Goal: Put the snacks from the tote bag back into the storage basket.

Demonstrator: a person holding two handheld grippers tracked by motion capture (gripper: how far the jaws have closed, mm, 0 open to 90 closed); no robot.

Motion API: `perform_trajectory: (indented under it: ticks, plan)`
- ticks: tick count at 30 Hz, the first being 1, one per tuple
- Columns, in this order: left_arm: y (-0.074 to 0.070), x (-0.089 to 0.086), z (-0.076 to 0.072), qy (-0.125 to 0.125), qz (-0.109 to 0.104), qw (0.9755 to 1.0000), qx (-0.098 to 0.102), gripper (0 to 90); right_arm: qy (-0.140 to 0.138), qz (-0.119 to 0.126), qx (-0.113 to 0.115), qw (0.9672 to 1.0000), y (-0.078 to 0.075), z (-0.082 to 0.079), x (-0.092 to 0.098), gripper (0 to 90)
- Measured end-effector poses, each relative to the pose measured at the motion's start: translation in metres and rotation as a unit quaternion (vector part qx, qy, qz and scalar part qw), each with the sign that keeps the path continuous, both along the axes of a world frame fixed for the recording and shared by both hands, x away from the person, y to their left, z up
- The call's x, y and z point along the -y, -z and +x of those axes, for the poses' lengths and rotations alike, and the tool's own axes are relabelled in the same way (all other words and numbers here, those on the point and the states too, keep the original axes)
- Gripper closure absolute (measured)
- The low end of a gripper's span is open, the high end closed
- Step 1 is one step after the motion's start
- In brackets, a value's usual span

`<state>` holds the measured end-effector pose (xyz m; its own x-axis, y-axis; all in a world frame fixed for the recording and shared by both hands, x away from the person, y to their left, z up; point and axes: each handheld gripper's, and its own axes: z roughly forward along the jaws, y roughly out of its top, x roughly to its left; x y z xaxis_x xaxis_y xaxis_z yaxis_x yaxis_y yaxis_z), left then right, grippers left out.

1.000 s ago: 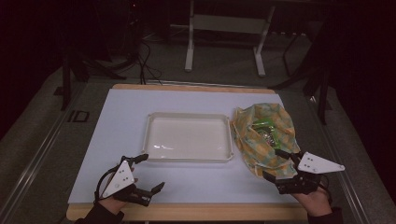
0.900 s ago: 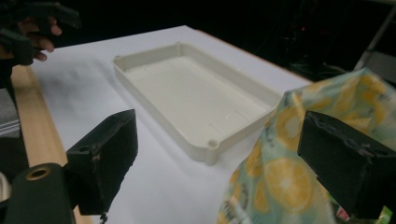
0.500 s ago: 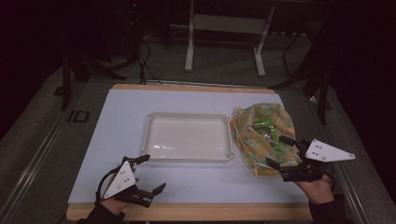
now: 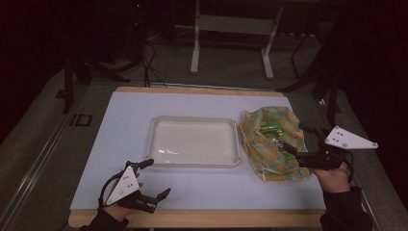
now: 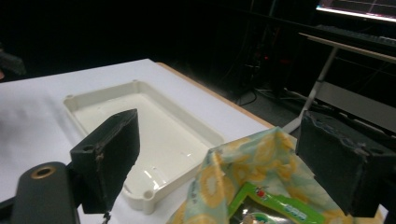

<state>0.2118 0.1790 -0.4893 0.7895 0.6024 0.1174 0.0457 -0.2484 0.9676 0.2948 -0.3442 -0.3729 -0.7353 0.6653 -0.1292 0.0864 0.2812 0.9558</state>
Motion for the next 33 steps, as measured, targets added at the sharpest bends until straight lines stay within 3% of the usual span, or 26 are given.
perform_trajectory:
  ticks: [7, 17, 33]
  plan:
    - [0.000, 0.000, 0.000, 0.000, 0.000, 1.0000, 0.002, 0.4, 0.020, 0.015, -0.005, 0.9997, -0.001, 0.015, 0.012, 14.4]
    - [0.000, 0.002, 0.001, 0.001, 0.002, 1.0000, 0.000, 0.4, 0.046, 0.034, -0.034, 0.9978, 0.018, 0.041, 0.021, 19.0]
    - [0.000, 0.001, 0.001, 0.002, 0.002, 1.0000, 0.001, 0.4, 0.072, 0.013, -0.071, 0.9947, 0.048, 0.076, 0.026, 25.5]
